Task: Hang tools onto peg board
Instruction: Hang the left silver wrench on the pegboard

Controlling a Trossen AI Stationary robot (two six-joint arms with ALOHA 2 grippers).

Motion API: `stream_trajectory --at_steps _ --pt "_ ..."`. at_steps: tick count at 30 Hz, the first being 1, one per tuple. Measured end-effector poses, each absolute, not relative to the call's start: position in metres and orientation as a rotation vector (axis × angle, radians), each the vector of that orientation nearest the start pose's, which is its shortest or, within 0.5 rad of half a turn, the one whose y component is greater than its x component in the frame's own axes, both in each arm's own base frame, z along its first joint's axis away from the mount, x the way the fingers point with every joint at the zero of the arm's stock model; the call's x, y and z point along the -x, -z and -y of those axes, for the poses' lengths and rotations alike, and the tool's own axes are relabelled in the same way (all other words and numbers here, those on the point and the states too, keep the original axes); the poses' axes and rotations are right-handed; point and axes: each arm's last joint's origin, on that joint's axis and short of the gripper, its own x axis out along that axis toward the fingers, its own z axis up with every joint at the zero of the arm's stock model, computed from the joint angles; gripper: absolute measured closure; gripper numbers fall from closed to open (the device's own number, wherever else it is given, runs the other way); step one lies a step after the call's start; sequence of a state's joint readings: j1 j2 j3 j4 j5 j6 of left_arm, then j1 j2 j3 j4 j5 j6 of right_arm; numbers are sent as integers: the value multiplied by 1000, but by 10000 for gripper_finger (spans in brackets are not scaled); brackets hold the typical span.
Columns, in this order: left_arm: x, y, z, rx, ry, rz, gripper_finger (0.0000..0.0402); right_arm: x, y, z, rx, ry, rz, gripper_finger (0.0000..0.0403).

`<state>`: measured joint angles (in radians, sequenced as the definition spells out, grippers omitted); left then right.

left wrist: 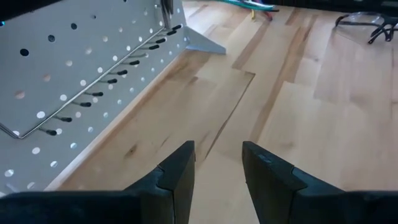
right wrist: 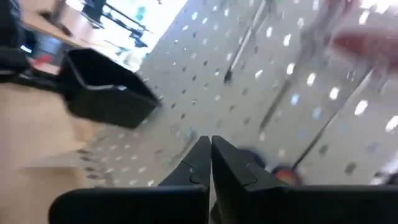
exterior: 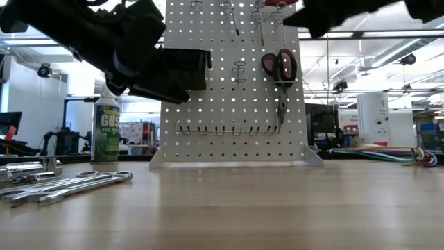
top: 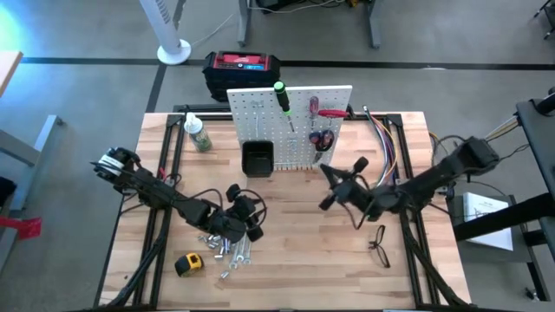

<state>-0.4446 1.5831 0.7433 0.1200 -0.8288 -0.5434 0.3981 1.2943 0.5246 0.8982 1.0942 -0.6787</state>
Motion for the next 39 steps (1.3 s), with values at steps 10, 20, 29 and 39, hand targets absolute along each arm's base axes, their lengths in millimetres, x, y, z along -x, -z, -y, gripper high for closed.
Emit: stream_trajectory --at_steps 10,20,29,39 --pt "-278 -176 105 118 -512 -428 278 -201 -216 -50 245 348 -222 403" --pt "-290 -185 88 100 -538 -355 278 -199 -191 -45 218 43 -287 403" --pt "-301 -193 73 177 -514 -295 280 -188 -166 -37 156 14 -289 403" --pt "-307 -201 84 215 -430 -440 285 -192 -170 -36 160 68 -212 403"
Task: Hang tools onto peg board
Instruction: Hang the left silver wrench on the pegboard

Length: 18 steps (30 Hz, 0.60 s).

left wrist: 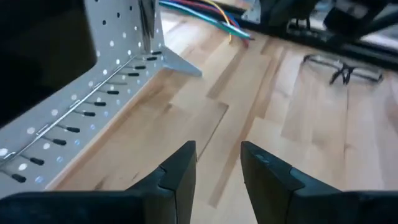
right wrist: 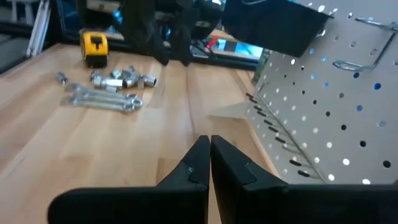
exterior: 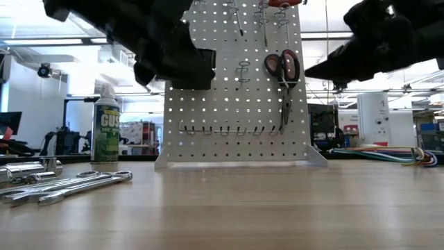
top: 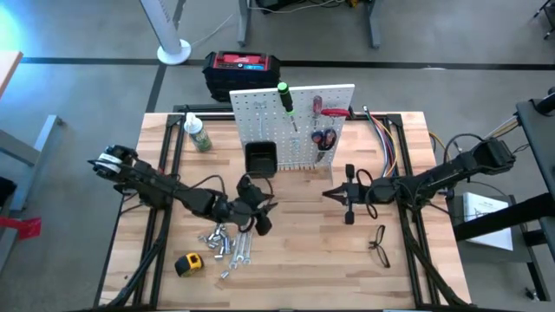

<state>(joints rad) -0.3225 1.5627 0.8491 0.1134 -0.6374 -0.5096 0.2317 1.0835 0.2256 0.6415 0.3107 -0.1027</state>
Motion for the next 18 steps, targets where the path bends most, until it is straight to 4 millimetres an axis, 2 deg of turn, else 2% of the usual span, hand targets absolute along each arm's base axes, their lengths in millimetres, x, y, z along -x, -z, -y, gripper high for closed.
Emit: stream_trajectory --at_steps 11,14,18 --pt "-311 -222 88 132 -431 -593 285 -219 -165 -42 -31 102 -281 403" --pt "-306 -218 90 91 -423 -635 285 -231 -157 -44 -37 108 -327 403" --pt "-296 -199 90 108 -447 -693 285 -246 -151 -48 -71 117 -355 403"
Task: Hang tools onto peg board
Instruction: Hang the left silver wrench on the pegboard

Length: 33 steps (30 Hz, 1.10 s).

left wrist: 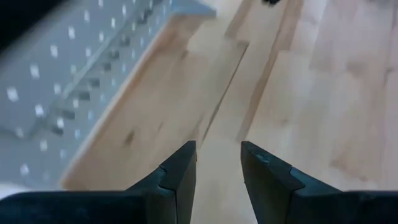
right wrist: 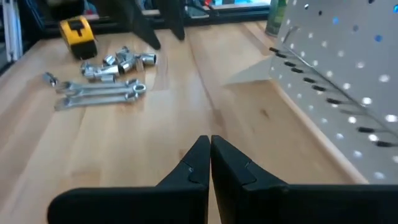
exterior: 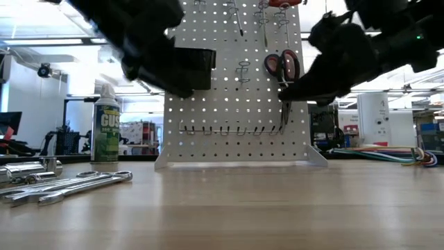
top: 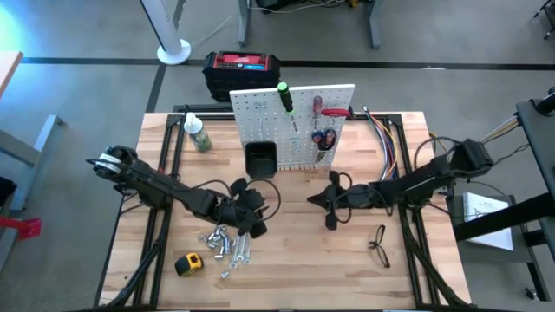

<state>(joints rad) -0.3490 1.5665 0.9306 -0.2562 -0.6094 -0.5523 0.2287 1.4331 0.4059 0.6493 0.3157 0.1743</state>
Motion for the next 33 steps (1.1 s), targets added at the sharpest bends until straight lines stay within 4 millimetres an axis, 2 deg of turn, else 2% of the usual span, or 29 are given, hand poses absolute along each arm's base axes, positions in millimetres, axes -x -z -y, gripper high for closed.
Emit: stream_trajectory --at_steps 5,9,15,23,28,33 --pt "-283 -179 89 174 -476 -740 285 -258 -159 -51 -95 106 -288 403" --pt "-277 -170 89 207 -473 -769 285 -260 -166 -51 -84 101 -266 403" --pt "-272 -162 88 201 -480 -790 285 -259 -172 -53 -211 58 -246 403" --pt "-268 -155 87 208 -470 -786 285 -259 -170 -54 -229 9 -265 403" --pt "-264 -150 91 241 -379 -859 285 -259 -170 -54 -229 9 -265 403" --pt "-265 -152 97 389 -230 -991 285 -259 -170 -54 -237 11 -265 403"
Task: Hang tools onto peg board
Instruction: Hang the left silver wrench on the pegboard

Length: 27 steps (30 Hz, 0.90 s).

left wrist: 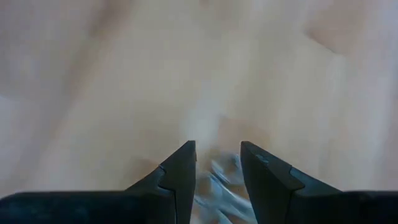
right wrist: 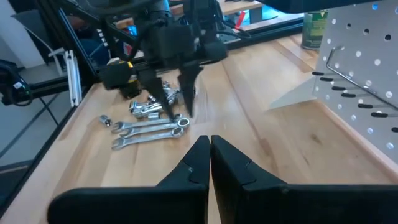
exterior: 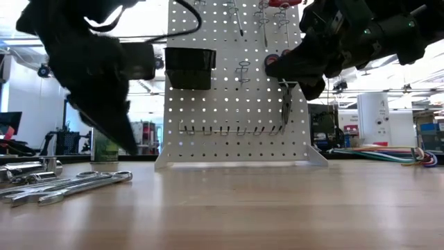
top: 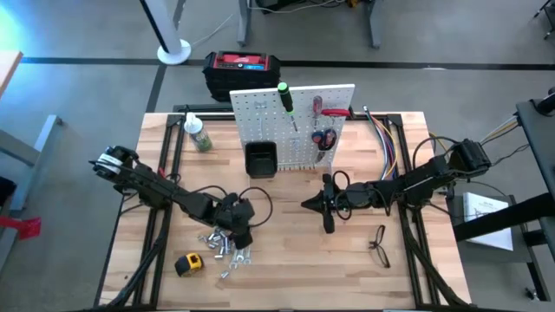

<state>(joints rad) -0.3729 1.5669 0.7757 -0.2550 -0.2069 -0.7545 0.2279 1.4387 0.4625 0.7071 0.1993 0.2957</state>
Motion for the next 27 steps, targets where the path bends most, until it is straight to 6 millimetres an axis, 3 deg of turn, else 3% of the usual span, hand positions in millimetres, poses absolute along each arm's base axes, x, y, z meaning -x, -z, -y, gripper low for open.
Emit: stream_trajectory --at_steps 13,27 --pt "-249 -148 91 393 -329 -1203 285 -259 -170 -54 -246 13 -269 403" --pt "-251 -144 92 424 -338 -1211 285 -259 -169 -53 -243 19 -282 403"
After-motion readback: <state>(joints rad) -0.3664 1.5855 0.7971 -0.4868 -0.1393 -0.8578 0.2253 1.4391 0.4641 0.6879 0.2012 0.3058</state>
